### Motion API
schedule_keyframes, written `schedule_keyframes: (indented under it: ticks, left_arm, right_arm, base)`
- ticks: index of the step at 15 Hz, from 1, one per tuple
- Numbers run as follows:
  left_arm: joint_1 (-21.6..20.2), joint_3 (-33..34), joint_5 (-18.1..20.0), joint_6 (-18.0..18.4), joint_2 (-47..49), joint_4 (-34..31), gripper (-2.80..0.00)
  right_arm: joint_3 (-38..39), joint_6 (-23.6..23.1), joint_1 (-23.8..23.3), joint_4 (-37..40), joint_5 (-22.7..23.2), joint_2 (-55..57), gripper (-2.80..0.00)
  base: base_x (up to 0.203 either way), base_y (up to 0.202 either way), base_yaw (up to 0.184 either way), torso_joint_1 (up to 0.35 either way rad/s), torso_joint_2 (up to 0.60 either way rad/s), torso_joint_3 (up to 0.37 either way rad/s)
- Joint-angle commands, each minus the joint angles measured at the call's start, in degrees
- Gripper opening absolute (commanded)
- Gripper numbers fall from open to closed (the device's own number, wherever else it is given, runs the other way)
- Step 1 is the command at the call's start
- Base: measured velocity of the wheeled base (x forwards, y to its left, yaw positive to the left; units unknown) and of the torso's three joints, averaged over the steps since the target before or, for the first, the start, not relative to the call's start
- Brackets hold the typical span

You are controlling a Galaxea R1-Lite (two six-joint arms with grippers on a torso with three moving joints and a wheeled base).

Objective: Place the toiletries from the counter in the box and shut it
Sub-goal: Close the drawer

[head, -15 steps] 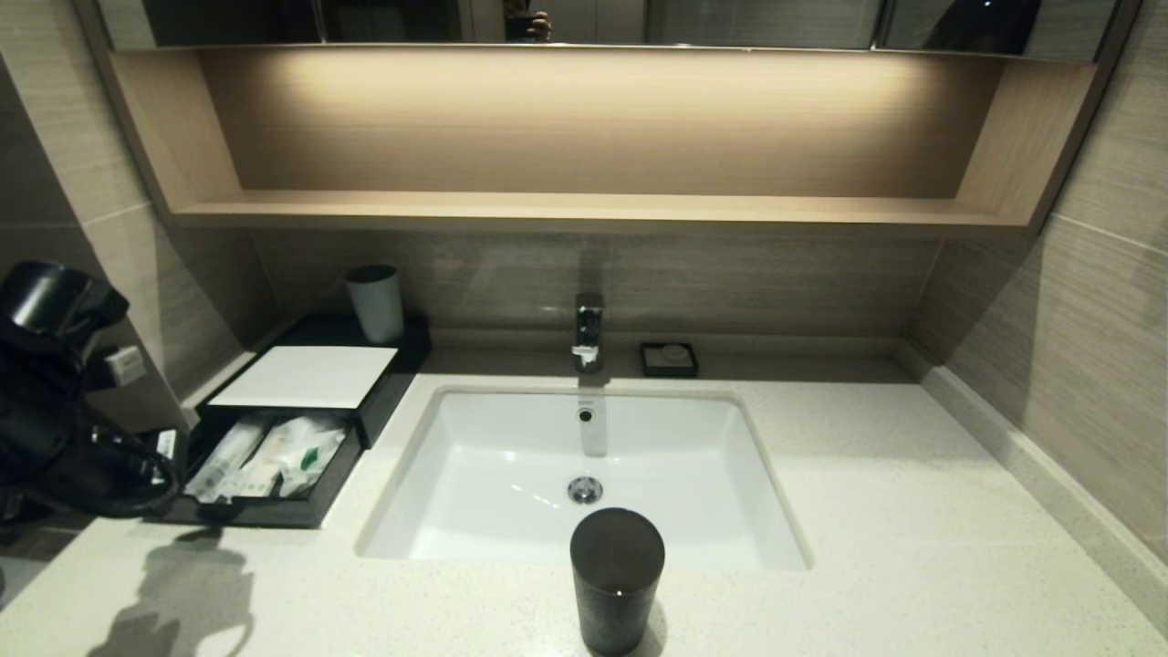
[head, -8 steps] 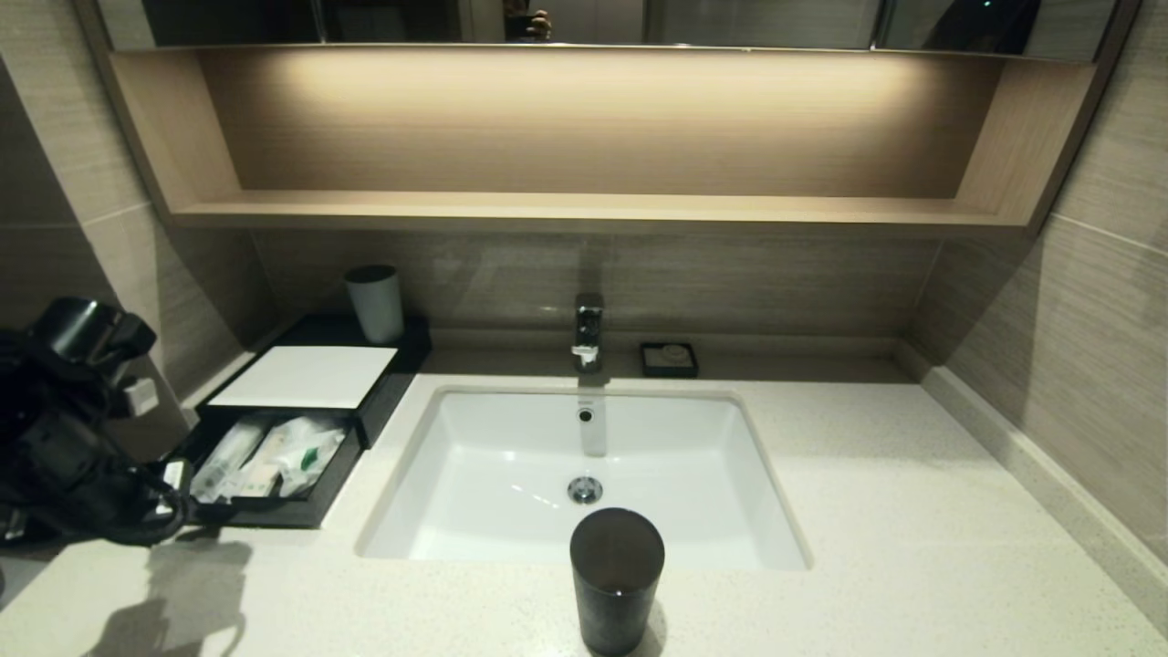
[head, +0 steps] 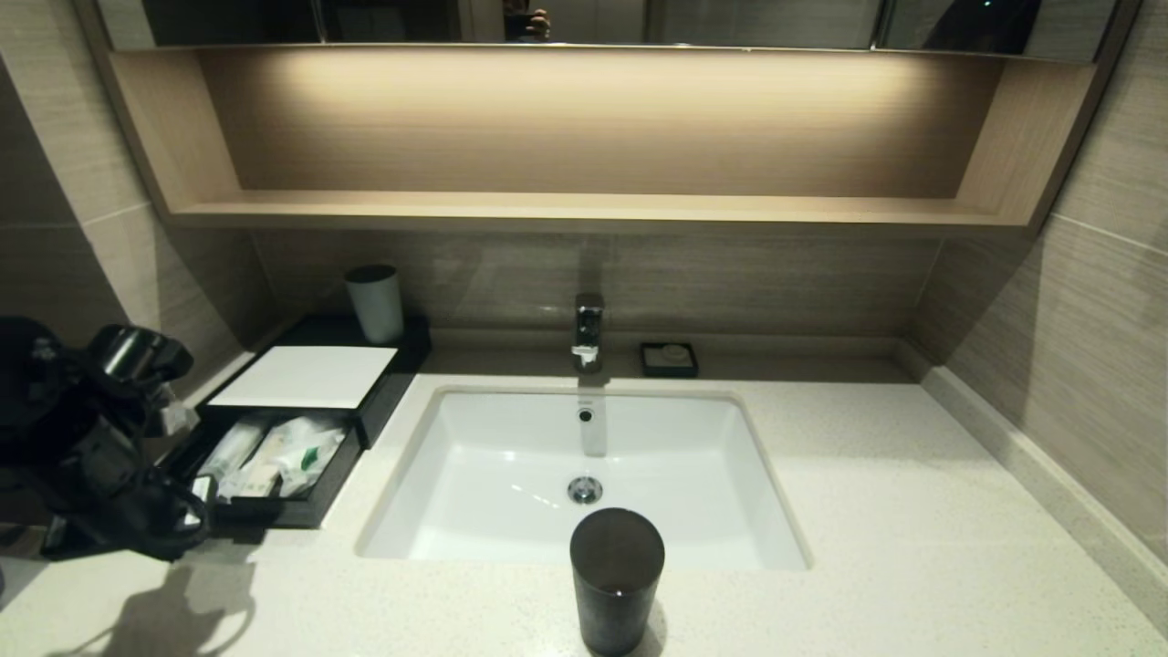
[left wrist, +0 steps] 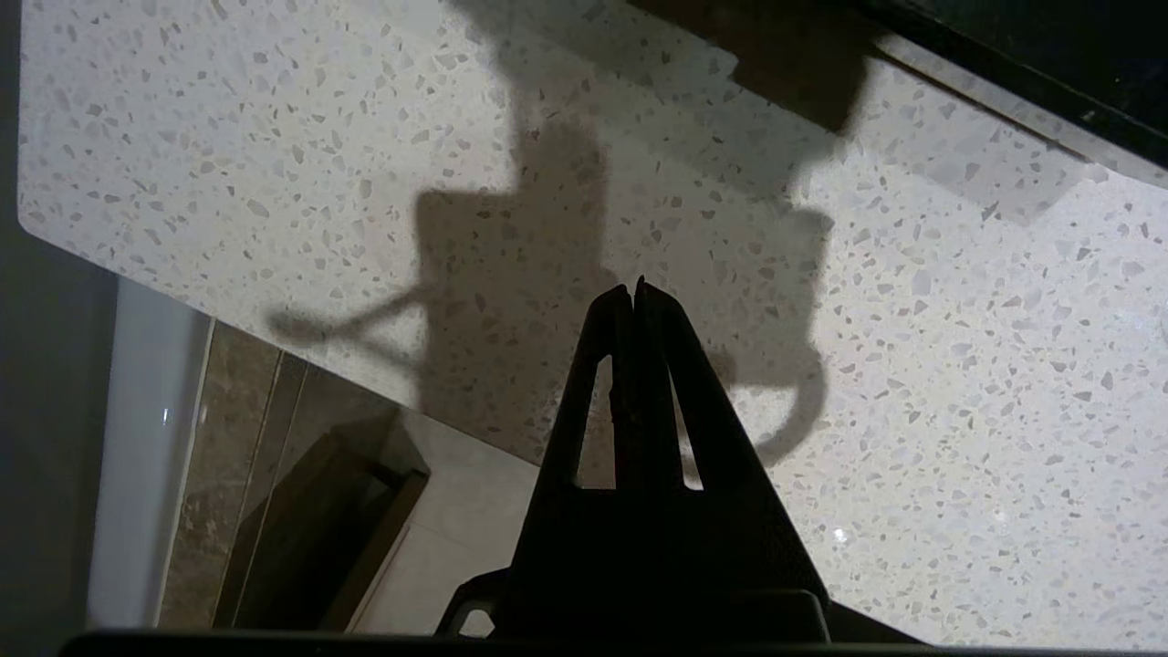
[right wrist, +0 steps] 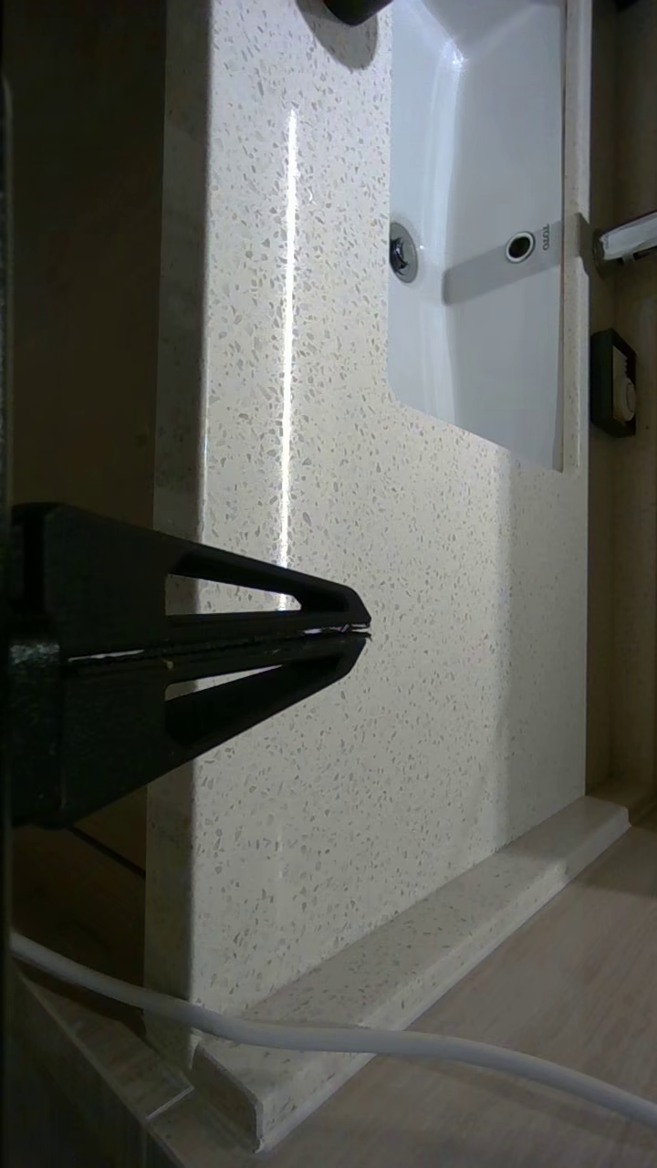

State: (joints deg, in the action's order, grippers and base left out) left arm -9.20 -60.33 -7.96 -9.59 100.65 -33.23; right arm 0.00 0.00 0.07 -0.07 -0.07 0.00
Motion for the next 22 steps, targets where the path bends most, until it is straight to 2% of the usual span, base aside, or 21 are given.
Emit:
schedule_keyframes:
  ticks: [1, 14, 22]
  left_arm:
    - [0.0, 0.0, 0.0, 0.0, 2.9, 0.7, -2.8]
    - [0.4, 0.0, 0.5, -0.2, 5.0, 6.5, -2.8]
    - [0.7, -0.5, 0.5, -0.3, 6.6, 7.1, -2.8]
  right_arm:
    - [0.1, 0.0, 0.0, 0.0, 0.0, 0.0, -2.8]
    - [0.1, 0.0, 0.0, 0.0, 0.0, 0.0, -2.8]
    - [0.0, 0.0, 0.0, 0.0, 0.0, 0.0, -2.8]
  base:
    - [0.0, 0.0, 0.0, 0.0, 0.0, 0.0]
    - [0.0, 0.0, 0.0, 0.0, 0.0, 0.0]
    - [0.0, 0.0, 0.0, 0.0, 0.0, 0.0]
